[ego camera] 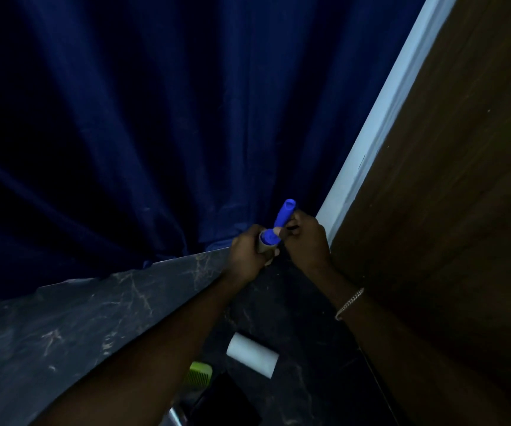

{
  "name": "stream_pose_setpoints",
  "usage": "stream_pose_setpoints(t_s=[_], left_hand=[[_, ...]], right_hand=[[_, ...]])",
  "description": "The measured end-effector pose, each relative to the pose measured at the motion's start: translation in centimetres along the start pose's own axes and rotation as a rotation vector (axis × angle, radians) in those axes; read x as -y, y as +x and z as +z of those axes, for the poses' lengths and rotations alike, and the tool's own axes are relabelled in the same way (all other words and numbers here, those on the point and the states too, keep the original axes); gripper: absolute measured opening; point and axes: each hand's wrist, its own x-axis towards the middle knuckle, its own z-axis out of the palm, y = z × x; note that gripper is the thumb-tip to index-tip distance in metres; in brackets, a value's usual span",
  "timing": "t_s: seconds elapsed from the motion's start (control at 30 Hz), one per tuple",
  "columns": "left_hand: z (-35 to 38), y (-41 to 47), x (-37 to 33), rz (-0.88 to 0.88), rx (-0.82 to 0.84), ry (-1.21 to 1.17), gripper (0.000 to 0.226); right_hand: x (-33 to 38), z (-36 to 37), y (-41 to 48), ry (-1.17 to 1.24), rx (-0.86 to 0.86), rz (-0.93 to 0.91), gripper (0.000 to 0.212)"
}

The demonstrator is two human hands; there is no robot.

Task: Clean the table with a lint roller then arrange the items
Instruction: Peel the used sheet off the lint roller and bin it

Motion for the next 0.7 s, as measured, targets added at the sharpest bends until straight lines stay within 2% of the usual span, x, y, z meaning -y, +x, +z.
stream_pose_setpoints(t_s=[0.13, 0.27, 0.43, 0.57, 0.7], left_hand=[[-1.4, -2.5, -2.0, 0.089, -0.017, -0.039, 0.037], [-3.1, -6.0, -3.6, 0.117, -0.036, -0.068, 0.044], [-6.3, -11.5, -6.4, 0.123, -0.023, -0.086, 0.054], [-9.3, -16.4, -8.2, 0.140, 0.014, -0.071, 0.052], [-12.1, -21.5, -8.5, 0.128, 0.040, -0.050, 0.050]], right_hand=[[2.4, -1.7, -1.9, 0.115, -0.002, 0.014, 0.009], [4.7, -3.6, -5.0, 0.241, 0.029, 0.022, 0.020], [8.0, -5.4, -10.4, 0.335, 0.057, 0.039, 0.010], [10.5, -6.1, -15.2, 0.440, 0.086, 0.085, 0.022], [12.0, -5.5, -19.9, 0.468, 0.128, 0.113, 0.021]])
